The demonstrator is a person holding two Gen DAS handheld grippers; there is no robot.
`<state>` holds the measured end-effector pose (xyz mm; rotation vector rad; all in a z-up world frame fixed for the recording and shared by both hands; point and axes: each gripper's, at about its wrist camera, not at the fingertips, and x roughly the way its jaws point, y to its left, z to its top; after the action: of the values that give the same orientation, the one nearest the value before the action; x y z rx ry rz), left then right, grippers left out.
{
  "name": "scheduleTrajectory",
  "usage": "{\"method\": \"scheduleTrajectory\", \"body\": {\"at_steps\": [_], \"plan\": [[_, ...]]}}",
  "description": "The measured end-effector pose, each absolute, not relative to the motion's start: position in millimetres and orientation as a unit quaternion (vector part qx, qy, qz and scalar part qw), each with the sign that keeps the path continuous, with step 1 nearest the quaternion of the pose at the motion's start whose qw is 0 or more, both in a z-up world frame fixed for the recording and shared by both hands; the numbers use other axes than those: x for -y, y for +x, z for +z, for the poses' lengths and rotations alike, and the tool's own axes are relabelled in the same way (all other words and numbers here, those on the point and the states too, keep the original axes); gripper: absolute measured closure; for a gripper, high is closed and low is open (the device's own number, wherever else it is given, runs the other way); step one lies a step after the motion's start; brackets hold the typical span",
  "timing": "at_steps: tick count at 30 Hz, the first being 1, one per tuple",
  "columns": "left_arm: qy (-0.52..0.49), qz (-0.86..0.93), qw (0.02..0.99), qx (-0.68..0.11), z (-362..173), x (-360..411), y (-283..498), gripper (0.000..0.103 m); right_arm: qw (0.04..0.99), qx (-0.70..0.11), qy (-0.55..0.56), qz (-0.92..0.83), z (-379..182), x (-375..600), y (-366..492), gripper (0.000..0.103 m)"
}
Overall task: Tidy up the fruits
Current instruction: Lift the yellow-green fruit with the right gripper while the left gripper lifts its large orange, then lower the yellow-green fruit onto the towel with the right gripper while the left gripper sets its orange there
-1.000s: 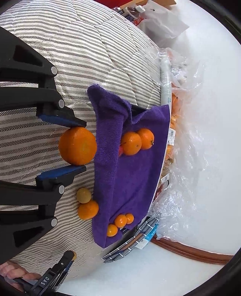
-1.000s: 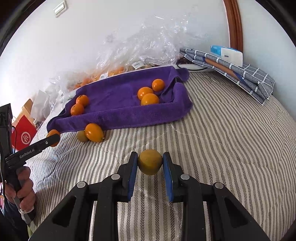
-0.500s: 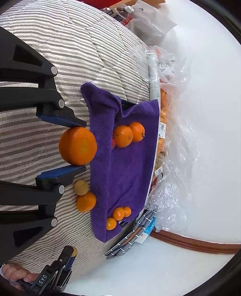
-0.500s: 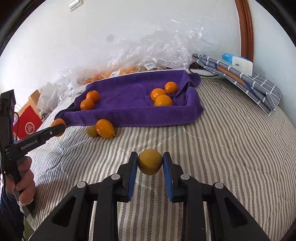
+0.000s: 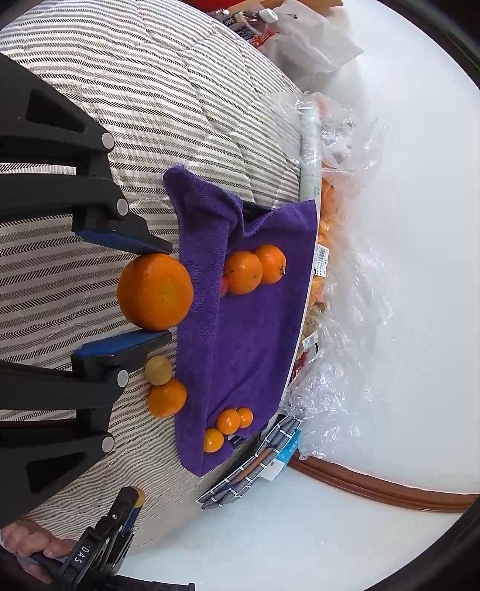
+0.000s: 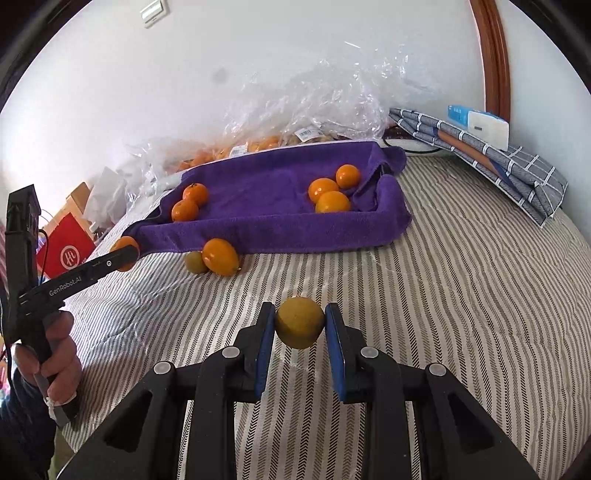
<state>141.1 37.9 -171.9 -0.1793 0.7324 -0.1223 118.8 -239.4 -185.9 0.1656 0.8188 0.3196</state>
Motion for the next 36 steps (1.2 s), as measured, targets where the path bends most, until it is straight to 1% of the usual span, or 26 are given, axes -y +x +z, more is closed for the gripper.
{"method": "scheduleTrajectory", "body": {"at_steps": [4,10,22,31,36], "plan": [[-0.090,-0.064,0.928,-0.355,-171,-38,140,0.065,0.901,-0.399,0.082,0.150,-183,240,118,0.076],[-0.102,-0.064,0.928,-0.354,-171,-42,140,0.065,0.910,-0.380,0.077,0.149,-162,237,120,0.076],[-0.118,-0.047,0.931,-0.341,-162,-55,140,0.065,0.918,-0.355,0.079,0.161,-137,231,158,0.076],[-0.136,-0.030,0.940,-0.310,-126,-78,163,0.065,0.926,-0.332,0.067,0.166,-128,222,198,0.076],[-0.133,-0.030,0.943,-0.305,-116,-75,187,0.065,0.920,-0.345,0.049,0.181,-141,204,227,0.076]]}}
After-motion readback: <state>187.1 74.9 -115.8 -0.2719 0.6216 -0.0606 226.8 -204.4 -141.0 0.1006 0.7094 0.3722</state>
